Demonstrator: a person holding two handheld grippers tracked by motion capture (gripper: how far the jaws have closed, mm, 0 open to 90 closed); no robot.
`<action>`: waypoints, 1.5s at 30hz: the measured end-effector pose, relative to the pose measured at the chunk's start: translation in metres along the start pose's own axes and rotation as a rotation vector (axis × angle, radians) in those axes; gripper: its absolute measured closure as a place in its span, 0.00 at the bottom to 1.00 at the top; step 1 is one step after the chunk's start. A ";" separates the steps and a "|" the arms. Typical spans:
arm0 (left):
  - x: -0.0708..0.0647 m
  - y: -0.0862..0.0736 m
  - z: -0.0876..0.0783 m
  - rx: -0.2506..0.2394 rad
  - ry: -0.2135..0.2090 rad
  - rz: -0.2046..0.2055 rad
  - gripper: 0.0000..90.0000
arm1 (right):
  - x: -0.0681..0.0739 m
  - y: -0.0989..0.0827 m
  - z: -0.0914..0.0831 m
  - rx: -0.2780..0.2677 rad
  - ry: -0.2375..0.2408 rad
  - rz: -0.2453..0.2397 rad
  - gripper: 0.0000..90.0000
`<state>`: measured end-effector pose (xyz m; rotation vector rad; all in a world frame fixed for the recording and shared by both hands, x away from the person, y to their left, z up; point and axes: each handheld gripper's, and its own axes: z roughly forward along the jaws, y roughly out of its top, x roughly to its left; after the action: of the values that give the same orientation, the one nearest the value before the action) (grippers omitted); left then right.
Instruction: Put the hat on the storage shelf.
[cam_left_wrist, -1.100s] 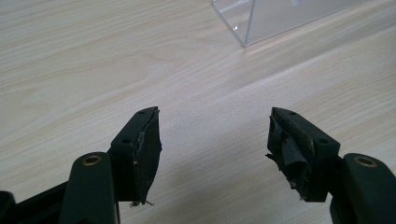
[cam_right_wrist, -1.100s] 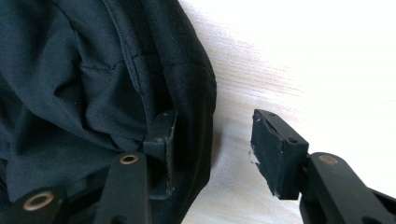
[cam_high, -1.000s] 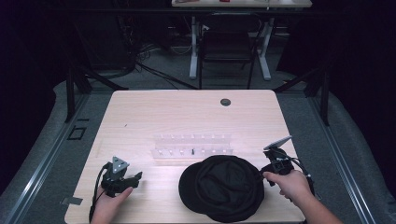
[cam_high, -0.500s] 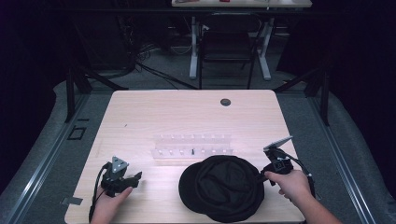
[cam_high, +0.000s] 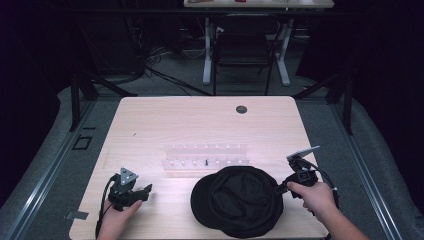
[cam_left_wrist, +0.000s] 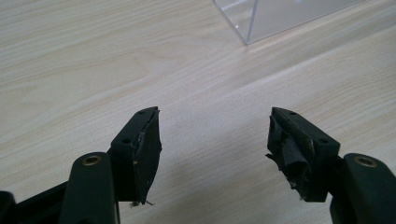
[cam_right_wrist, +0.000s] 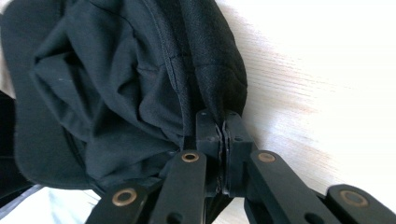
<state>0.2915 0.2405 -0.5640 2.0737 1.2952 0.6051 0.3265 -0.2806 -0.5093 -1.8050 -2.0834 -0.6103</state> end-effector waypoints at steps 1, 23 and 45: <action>0.000 0.000 0.000 0.001 0.000 0.001 0.39 | 0.000 0.000 -0.001 0.002 0.013 0.000 0.98; 0.001 0.000 0.000 0.000 -0.017 -0.007 0.42 | 0.010 -0.004 -0.019 -0.076 0.128 -0.003 0.98; 0.003 0.000 0.000 0.003 -0.055 -0.012 0.44 | 0.020 -0.003 -0.040 -0.098 0.362 -0.033 0.98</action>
<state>0.2927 0.2427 -0.5637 2.0695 1.2775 0.5373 0.3187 -0.2841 -0.4648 -1.5697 -1.8690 -0.9822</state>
